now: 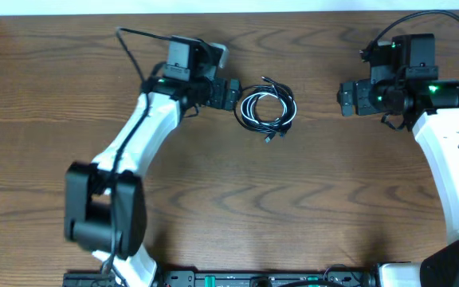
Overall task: Untangle cables
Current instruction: 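Lower the left gripper onto the cable coil and grasp cables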
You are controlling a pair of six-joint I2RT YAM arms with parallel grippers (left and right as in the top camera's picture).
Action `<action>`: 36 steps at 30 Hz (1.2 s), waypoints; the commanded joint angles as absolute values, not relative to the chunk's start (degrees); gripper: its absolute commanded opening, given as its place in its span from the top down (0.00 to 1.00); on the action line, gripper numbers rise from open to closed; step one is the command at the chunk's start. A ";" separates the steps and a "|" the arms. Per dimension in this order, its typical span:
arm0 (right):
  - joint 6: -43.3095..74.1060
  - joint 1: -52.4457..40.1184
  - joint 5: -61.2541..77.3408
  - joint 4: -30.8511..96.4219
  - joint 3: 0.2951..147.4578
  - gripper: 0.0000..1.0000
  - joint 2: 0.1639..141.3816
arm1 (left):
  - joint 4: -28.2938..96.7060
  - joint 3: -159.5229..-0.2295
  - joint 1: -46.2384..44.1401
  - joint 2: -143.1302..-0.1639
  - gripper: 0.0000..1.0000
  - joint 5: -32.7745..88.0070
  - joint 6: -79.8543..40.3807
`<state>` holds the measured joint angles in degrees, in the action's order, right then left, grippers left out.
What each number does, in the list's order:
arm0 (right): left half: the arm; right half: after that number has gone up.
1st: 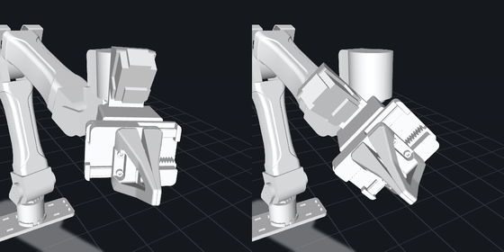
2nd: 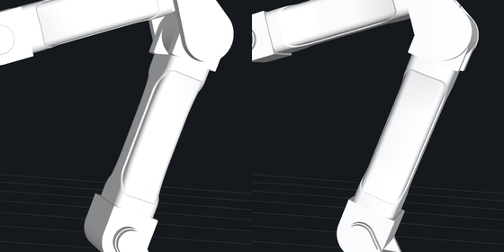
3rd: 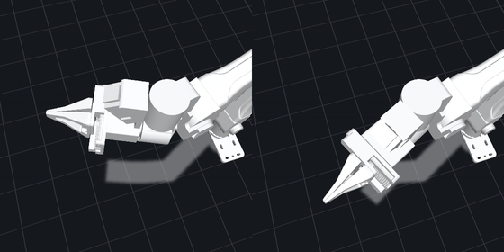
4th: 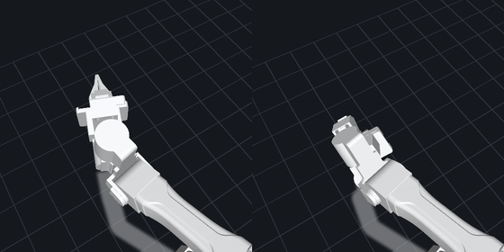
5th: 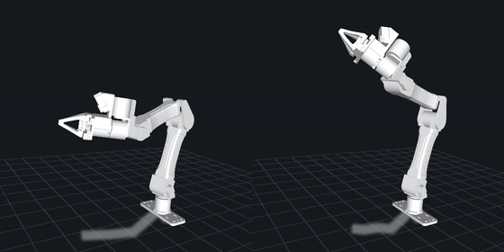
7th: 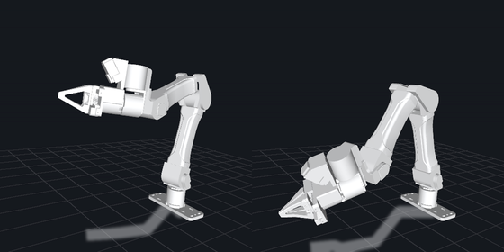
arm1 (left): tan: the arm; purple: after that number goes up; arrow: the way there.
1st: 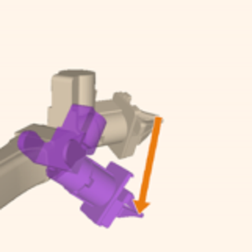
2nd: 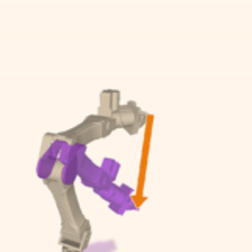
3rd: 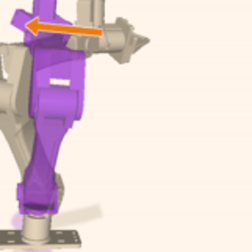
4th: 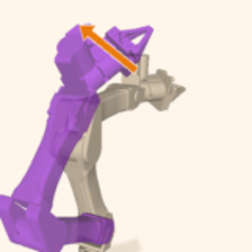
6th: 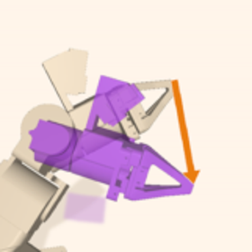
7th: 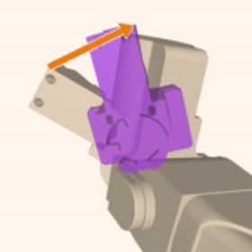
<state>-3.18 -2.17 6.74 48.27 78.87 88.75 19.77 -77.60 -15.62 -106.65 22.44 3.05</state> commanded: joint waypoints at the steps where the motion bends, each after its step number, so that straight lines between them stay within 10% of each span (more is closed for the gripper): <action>1: -4.45 -1.06 8.36 48.47 79.68 0.04 88.47 | 17.26 -78.78 -17.58 -109.21 0.02 22.85 4.10; 9: -4.51 0.32 11.18 48.97 79.68 0.06 88.47 | 13.34 -78.78 -21.15 -111.92 0.17 21.17 4.40; 36: -4.34 0.30 11.35 53.36 79.68 0.09 88.44 | 14.09 -78.76 -22.83 -117.62 0.18 15.97 4.91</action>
<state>-3.62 -0.12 10.72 52.86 78.87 88.75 13.63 -77.60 -22.94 -116.14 17.37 4.43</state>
